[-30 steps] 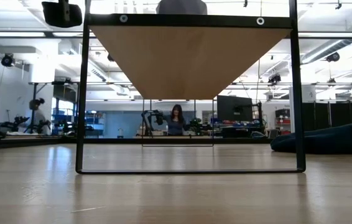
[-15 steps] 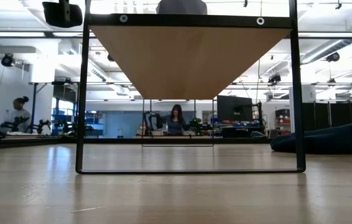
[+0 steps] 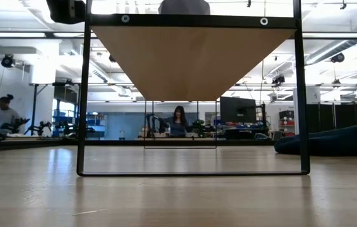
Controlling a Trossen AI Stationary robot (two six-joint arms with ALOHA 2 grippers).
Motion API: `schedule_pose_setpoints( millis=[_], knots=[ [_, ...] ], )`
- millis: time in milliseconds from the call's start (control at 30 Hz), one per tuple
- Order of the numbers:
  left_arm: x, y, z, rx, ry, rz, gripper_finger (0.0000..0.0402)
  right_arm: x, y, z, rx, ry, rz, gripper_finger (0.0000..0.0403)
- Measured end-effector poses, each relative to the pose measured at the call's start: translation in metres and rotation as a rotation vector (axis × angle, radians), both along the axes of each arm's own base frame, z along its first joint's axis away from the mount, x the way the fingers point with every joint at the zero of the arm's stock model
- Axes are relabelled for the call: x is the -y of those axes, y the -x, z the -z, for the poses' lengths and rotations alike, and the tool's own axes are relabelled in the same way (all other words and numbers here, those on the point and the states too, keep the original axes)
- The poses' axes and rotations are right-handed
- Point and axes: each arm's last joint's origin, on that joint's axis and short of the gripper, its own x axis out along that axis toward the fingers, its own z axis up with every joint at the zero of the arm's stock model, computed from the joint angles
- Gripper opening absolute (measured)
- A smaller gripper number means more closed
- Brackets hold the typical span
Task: Stack small to large cups/mugs on shelf
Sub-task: Put the dark blue mug on the shelf
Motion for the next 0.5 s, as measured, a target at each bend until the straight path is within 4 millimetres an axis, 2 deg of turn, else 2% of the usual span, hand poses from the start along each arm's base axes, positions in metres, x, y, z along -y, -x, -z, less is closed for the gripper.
schedule_pose_setpoints(
  millis=[333, 500],
  knots=[
    [0.001, -0.006, 0.007, -0.021, -0.077, 0.030, 0.0057, 0.007, -0.010, -0.075, 0.135, 0.039, 0.092, 0.0013],
    [0.002, -0.013, 0.018, -0.068, -0.082, 0.032, 0.0057, 0.009, -0.024, -0.097, 0.182, 0.072, 0.101, 0.0013]
  ],
)
